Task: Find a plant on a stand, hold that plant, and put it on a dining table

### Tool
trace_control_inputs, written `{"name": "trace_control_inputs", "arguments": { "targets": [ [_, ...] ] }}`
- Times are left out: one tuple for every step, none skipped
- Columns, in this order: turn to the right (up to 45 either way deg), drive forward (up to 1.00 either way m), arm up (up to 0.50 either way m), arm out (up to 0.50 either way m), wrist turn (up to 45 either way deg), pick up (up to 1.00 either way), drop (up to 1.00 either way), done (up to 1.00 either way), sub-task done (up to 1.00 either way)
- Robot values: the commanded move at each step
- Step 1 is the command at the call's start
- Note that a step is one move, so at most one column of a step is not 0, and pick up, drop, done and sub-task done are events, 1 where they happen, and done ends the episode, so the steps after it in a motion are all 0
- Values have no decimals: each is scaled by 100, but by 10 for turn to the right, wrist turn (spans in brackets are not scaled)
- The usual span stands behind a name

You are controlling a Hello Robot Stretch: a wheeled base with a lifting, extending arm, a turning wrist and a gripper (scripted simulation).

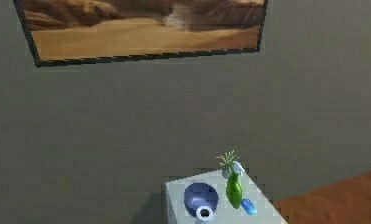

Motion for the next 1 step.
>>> {"name": "trace_control_inputs", "arguments": {
  "targets": [
    [-450, 0, 0, 0, 0, 0, 0, 0, 0]
  ]
}}
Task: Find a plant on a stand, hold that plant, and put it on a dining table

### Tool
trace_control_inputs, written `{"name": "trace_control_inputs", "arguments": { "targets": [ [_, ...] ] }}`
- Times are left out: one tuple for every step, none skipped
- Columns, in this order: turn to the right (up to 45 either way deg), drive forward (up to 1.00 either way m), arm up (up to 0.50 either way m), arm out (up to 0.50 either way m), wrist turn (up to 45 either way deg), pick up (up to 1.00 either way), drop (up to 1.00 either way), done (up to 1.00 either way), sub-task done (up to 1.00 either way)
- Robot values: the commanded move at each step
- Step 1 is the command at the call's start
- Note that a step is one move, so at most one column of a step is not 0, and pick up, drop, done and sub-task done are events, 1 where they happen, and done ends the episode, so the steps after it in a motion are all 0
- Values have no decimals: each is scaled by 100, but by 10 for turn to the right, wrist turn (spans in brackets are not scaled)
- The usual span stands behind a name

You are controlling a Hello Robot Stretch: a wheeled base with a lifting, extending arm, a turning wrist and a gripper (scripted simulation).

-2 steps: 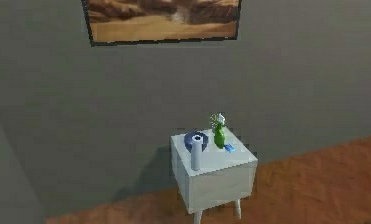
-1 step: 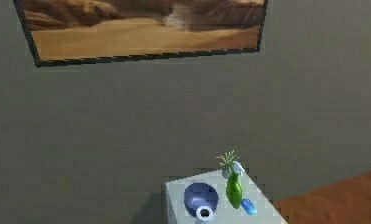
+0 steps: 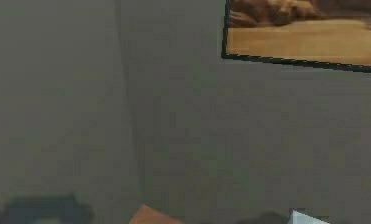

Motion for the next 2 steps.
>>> {"name": "trace_control_inputs", "arguments": {
  "targets": [
    [-270, 0, 0, 0, 0, 0, 0, 0, 0],
    [450, 0, 0, 0, 0, 0, 0, 0, 0]
  ]
}}
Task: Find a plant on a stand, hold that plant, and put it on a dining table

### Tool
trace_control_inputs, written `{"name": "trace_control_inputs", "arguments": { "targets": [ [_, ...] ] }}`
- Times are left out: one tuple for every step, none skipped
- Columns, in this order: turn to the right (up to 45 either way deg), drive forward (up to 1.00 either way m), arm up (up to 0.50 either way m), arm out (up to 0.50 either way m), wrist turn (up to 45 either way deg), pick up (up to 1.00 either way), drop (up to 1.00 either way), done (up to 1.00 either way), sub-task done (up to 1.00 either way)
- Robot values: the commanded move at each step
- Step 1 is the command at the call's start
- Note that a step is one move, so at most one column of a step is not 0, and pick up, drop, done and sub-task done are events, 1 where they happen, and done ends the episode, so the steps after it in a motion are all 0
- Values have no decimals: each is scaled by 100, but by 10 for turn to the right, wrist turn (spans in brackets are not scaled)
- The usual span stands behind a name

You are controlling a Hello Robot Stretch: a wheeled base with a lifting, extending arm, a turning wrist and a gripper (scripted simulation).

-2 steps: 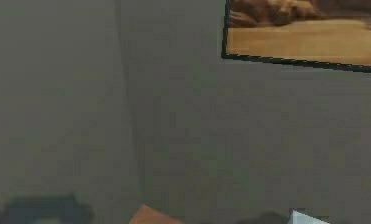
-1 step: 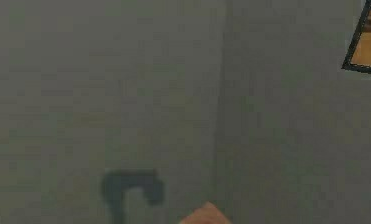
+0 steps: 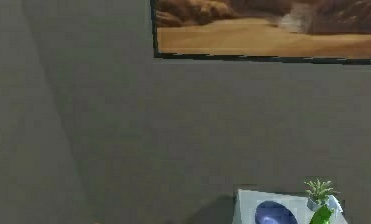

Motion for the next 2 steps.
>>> {"name": "trace_control_inputs", "arguments": {
  "targets": [
    [450, 0, 0, 0, 0, 0, 0, 0, 0],
    [120, 0, 0, 0, 0, 0, 0, 0, 0]
  ]
}}
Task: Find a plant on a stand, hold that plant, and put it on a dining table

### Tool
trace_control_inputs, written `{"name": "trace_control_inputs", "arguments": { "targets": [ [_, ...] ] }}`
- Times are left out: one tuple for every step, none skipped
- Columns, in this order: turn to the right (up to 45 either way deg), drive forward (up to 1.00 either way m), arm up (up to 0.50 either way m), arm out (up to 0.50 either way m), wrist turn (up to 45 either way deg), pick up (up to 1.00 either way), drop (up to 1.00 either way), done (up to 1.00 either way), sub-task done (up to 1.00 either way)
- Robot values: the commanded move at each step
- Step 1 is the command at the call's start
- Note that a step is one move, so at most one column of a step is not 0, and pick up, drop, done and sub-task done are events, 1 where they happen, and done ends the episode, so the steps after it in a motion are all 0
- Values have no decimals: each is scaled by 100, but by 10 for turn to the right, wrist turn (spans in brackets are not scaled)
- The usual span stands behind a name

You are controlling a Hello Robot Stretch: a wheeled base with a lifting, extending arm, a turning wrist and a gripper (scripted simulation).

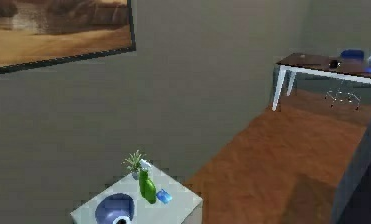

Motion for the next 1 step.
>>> {"name": "trace_control_inputs", "arguments": {
  "targets": [
    [0, 30, 0, 0, 0, 0, 0, 0, 0]
  ]
}}
